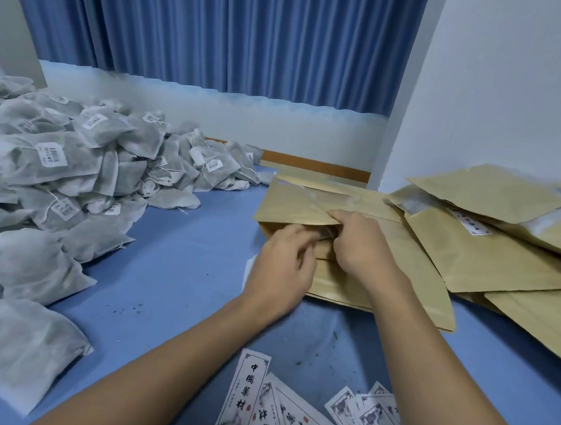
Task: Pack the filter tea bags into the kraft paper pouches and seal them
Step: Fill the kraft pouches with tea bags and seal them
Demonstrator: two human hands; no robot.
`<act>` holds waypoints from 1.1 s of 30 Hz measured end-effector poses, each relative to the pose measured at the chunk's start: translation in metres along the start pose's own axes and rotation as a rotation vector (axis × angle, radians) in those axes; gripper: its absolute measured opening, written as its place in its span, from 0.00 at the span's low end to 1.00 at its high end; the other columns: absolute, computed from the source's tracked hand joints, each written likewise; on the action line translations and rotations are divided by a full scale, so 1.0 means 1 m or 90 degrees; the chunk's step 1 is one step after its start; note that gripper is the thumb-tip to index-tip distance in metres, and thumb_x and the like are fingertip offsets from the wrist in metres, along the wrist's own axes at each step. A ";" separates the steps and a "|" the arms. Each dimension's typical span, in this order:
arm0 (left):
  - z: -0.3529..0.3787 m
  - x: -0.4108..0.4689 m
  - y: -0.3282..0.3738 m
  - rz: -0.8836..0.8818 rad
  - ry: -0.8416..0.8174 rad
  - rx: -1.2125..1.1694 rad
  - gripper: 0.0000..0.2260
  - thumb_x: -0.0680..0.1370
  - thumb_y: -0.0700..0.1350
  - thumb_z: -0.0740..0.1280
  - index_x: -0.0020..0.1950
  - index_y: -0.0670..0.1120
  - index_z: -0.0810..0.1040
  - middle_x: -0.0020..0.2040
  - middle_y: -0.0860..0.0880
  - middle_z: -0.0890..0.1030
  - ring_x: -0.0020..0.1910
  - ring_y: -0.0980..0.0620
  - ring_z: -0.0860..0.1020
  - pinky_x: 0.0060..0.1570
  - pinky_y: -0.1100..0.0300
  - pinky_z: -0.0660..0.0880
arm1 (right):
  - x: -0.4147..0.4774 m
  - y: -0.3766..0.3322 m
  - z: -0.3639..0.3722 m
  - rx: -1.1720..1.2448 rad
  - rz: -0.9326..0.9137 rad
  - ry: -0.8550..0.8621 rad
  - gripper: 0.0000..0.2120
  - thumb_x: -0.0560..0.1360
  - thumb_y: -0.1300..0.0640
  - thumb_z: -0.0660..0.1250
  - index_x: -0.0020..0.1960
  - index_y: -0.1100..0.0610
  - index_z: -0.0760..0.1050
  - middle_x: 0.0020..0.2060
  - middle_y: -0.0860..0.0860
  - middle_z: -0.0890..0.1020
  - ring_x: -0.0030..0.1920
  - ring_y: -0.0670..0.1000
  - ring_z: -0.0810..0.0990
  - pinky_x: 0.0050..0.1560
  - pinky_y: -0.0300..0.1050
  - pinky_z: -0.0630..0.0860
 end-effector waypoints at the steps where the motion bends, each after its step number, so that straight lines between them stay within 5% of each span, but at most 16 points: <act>1: -0.007 -0.016 -0.003 0.036 -0.013 0.069 0.13 0.75 0.43 0.63 0.57 0.49 0.82 0.58 0.53 0.80 0.58 0.53 0.77 0.60 0.57 0.72 | -0.002 -0.001 0.000 -0.017 0.002 -0.002 0.28 0.74 0.67 0.55 0.66 0.45 0.77 0.55 0.57 0.80 0.55 0.61 0.77 0.57 0.51 0.77; 4: -0.022 -0.050 -0.015 -0.034 -0.122 0.233 0.25 0.69 0.47 0.62 0.66 0.56 0.73 0.69 0.56 0.69 0.65 0.51 0.68 0.62 0.51 0.68 | -0.007 -0.007 0.000 -0.060 -0.001 0.004 0.26 0.73 0.68 0.53 0.61 0.46 0.77 0.48 0.55 0.79 0.49 0.61 0.76 0.52 0.53 0.78; 6: -0.024 -0.064 -0.027 -0.039 -0.183 0.198 0.27 0.72 0.40 0.62 0.71 0.54 0.70 0.72 0.54 0.67 0.65 0.48 0.69 0.63 0.54 0.69 | -0.009 -0.009 0.001 -0.070 0.002 0.002 0.26 0.74 0.68 0.53 0.61 0.47 0.77 0.46 0.55 0.78 0.48 0.60 0.76 0.52 0.53 0.78; 10: -0.046 -0.052 -0.025 -0.010 0.001 0.095 0.15 0.76 0.33 0.66 0.59 0.47 0.81 0.58 0.50 0.82 0.56 0.50 0.78 0.56 0.66 0.70 | -0.009 -0.010 0.001 -0.070 0.004 0.014 0.29 0.75 0.69 0.53 0.67 0.45 0.75 0.51 0.56 0.79 0.50 0.61 0.77 0.52 0.52 0.77; 14: -0.061 -0.041 -0.005 0.216 0.219 0.075 0.12 0.76 0.30 0.68 0.58 0.39 0.82 0.56 0.45 0.82 0.55 0.47 0.79 0.58 0.59 0.74 | -0.006 -0.008 -0.004 -0.032 0.007 0.017 0.27 0.75 0.66 0.56 0.68 0.45 0.76 0.55 0.57 0.81 0.54 0.61 0.77 0.51 0.49 0.75; 19: -0.041 -0.027 0.013 0.401 0.157 0.142 0.10 0.80 0.32 0.65 0.59 0.36 0.82 0.56 0.41 0.81 0.56 0.41 0.79 0.56 0.54 0.76 | -0.005 -0.008 -0.008 -0.010 0.006 -0.017 0.25 0.76 0.60 0.63 0.72 0.46 0.72 0.62 0.57 0.79 0.61 0.61 0.77 0.58 0.47 0.74; 22: -0.012 -0.003 0.011 0.266 -0.031 0.282 0.10 0.80 0.38 0.65 0.61 0.45 0.78 0.57 0.48 0.78 0.58 0.46 0.76 0.46 0.51 0.77 | -0.003 -0.012 -0.009 0.026 0.015 -0.012 0.25 0.77 0.59 0.65 0.73 0.46 0.72 0.65 0.58 0.77 0.62 0.61 0.76 0.61 0.48 0.73; 25: 0.015 0.032 -0.007 0.028 -0.152 0.379 0.10 0.81 0.41 0.61 0.61 0.45 0.76 0.56 0.43 0.79 0.58 0.40 0.78 0.44 0.49 0.72 | -0.006 -0.018 -0.010 0.049 -0.007 0.001 0.25 0.75 0.65 0.59 0.66 0.45 0.78 0.57 0.57 0.80 0.55 0.61 0.78 0.54 0.46 0.75; 28: 0.028 0.068 -0.028 -0.177 -0.203 0.232 0.18 0.85 0.44 0.56 0.73 0.42 0.71 0.71 0.39 0.72 0.71 0.39 0.70 0.68 0.49 0.66 | -0.010 -0.026 -0.006 0.025 -0.032 0.016 0.29 0.71 0.67 0.56 0.64 0.44 0.78 0.52 0.56 0.82 0.52 0.61 0.79 0.51 0.49 0.78; 30: 0.031 0.081 -0.031 -0.199 -0.197 0.117 0.17 0.85 0.48 0.58 0.73 0.45 0.71 0.70 0.43 0.72 0.71 0.43 0.69 0.71 0.53 0.64 | -0.010 -0.028 -0.002 0.013 -0.024 0.035 0.34 0.72 0.67 0.56 0.72 0.41 0.72 0.58 0.57 0.81 0.57 0.63 0.78 0.56 0.51 0.77; 33: 0.028 0.072 -0.021 -0.081 -0.222 0.184 0.16 0.82 0.46 0.60 0.70 0.48 0.72 0.68 0.44 0.74 0.67 0.43 0.72 0.68 0.49 0.68 | -0.010 -0.027 0.001 0.023 -0.032 0.065 0.35 0.72 0.66 0.57 0.74 0.40 0.68 0.61 0.59 0.80 0.58 0.64 0.77 0.56 0.53 0.77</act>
Point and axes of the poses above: each hand's wrist, its own x-axis towards the middle knuckle, its own z-axis out of the palm, y = z × x, the point moved 3 cm from there along x, towards the middle knuckle
